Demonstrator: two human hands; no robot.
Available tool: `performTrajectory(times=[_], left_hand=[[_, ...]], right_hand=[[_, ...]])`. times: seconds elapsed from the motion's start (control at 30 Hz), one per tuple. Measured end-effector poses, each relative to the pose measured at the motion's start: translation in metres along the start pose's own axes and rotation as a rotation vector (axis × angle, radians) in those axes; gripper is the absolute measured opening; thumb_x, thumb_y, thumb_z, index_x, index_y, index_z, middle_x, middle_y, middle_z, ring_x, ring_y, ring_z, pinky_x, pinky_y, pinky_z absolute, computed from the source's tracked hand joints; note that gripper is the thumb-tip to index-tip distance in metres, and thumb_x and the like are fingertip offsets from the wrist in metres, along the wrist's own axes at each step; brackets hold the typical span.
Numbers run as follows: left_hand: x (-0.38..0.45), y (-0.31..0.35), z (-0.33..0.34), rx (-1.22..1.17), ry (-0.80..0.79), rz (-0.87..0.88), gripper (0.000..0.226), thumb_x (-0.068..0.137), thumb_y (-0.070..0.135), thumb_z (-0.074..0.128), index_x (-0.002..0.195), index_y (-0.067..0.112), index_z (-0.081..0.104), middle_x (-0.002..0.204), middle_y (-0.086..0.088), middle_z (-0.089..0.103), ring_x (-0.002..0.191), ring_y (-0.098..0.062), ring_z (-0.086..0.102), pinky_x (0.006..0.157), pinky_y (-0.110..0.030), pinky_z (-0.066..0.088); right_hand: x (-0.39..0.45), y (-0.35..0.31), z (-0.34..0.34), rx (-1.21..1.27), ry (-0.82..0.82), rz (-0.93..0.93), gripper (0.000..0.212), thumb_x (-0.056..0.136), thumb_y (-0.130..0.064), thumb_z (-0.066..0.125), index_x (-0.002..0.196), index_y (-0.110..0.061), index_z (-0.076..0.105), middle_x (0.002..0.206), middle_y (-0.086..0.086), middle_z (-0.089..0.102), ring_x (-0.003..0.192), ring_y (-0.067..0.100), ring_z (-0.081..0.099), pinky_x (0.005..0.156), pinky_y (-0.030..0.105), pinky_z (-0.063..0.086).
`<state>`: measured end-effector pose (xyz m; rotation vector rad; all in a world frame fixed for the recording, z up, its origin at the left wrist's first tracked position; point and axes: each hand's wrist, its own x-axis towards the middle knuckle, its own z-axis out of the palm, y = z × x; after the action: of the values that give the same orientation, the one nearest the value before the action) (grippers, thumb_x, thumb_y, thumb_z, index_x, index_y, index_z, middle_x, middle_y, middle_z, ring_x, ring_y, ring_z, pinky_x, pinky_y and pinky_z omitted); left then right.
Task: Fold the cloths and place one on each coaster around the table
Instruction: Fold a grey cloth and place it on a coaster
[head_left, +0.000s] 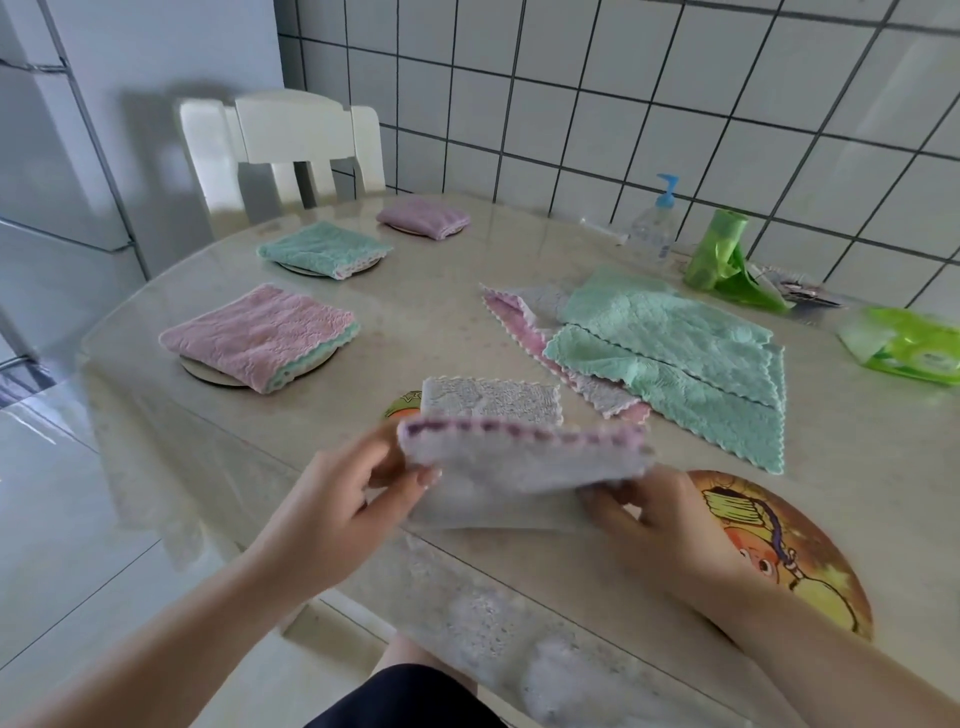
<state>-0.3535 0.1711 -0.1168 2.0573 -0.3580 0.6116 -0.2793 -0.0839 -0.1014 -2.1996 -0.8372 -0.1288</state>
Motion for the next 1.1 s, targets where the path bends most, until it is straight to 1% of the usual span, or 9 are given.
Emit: performTrajectory(times=[0.1, 0.2, 0.27, 0.33, 0.5, 0.77, 0.9, 1.03, 1.1], left_hand=[[0.025, -0.01, 0.006, -0.133, 0.046, -0.12, 0.057, 0.086, 0.031, 0.059, 0.137, 0.033, 0.035, 0.078, -0.003, 0.067, 0.065, -0.01, 0.06, 0.061, -0.02, 0.047], [0.046, -0.031, 0.007, -0.099, 0.027, -0.247, 0.085, 0.078, 0.042, 0.061, 0.141, 0.051, 0.006, 0.106, -0.011, 0.066, 0.078, -0.011, 0.064, 0.082, -0.032, 0.052], [0.055, -0.037, 0.007, -0.03, 0.001, -0.304, 0.083, 0.081, 0.034, 0.065, 0.136, 0.06, 0.008, 0.125, -0.001, 0.058, 0.079, -0.009, 0.066, 0.089, -0.036, 0.051], [0.061, -0.041, 0.009, 0.156, -0.07, -0.301, 0.071, 0.086, 0.028, 0.062, 0.14, 0.05, 0.021, 0.112, 0.011, 0.061, 0.076, -0.005, 0.062, 0.08, -0.024, 0.049], [0.067, -0.043, 0.011, 0.415, -0.16, -0.242, 0.043, 0.09, 0.033, 0.055, 0.132, 0.024, 0.05, 0.124, 0.005, 0.059, 0.09, -0.008, 0.052, 0.072, -0.013, 0.03], [0.083, -0.043, 0.011, 0.459, -0.254, -0.338, 0.052, 0.088, 0.042, 0.055, 0.136, 0.025, 0.045, 0.129, 0.0, 0.056, 0.113, -0.018, 0.053, 0.085, -0.022, 0.036], [0.086, -0.051, 0.005, 0.298, -0.166, -0.46, 0.07, 0.086, 0.042, 0.057, 0.145, 0.031, 0.021, 0.131, -0.001, 0.054, 0.107, -0.017, 0.057, 0.091, -0.031, 0.043], [0.068, -0.044, -0.004, 0.278, -0.028, -0.435, 0.066, 0.091, 0.035, 0.052, 0.146, 0.028, 0.017, 0.138, 0.003, 0.047, 0.12, -0.01, 0.049, 0.1, -0.033, 0.04], [0.06, -0.027, 0.0, 0.354, -0.085, -0.32, 0.053, 0.095, 0.031, 0.045, 0.144, 0.026, 0.027, 0.144, 0.007, 0.04, 0.131, -0.009, 0.038, 0.107, -0.028, 0.031]], right_hand=[[0.025, 0.002, 0.003, 0.092, 0.063, 0.155, 0.011, 0.088, -0.017, 0.058, 0.09, -0.026, 0.052, 0.08, -0.002, 0.066, 0.064, 0.006, 0.06, 0.061, 0.027, 0.049], [0.047, 0.008, 0.009, 0.166, 0.076, 0.258, 0.036, 0.089, -0.02, 0.058, 0.121, -0.027, 0.043, 0.09, -0.009, 0.064, 0.076, 0.006, 0.064, 0.064, 0.021, 0.05], [0.057, 0.013, 0.013, 0.17, 0.058, 0.303, 0.052, 0.089, -0.021, 0.059, 0.133, -0.033, 0.034, 0.094, -0.007, 0.063, 0.081, 0.006, 0.063, 0.065, 0.013, 0.044], [0.062, 0.02, 0.017, 0.147, 0.008, 0.318, 0.061, 0.09, -0.019, 0.058, 0.138, -0.042, 0.028, 0.107, -0.004, 0.062, 0.084, 0.008, 0.064, 0.071, 0.015, 0.045], [0.063, 0.025, 0.02, -0.024, -0.079, 0.297, 0.046, 0.088, -0.014, 0.051, 0.128, -0.038, 0.052, 0.121, 0.006, 0.063, 0.104, 0.034, 0.059, 0.092, 0.044, 0.048], [0.066, 0.023, 0.02, -0.06, -0.077, 0.34, 0.045, 0.087, -0.015, 0.051, 0.129, -0.031, 0.053, 0.118, 0.002, 0.064, 0.107, 0.027, 0.059, 0.094, 0.036, 0.046], [0.07, 0.024, 0.017, -0.077, -0.098, 0.334, 0.047, 0.088, -0.016, 0.052, 0.133, -0.03, 0.049, 0.133, -0.006, 0.054, 0.109, 0.009, 0.056, 0.087, 0.02, 0.04], [0.069, 0.02, 0.01, -0.118, -0.122, 0.302, 0.058, 0.089, -0.023, 0.055, 0.143, -0.027, 0.032, 0.143, -0.005, 0.036, 0.08, -0.008, 0.055, 0.082, 0.02, 0.042], [0.071, 0.012, 0.005, -0.24, -0.097, 0.23, 0.056, 0.091, -0.024, 0.051, 0.143, -0.026, 0.031, 0.148, -0.004, 0.027, 0.116, 0.001, 0.047, 0.104, 0.03, 0.035]])
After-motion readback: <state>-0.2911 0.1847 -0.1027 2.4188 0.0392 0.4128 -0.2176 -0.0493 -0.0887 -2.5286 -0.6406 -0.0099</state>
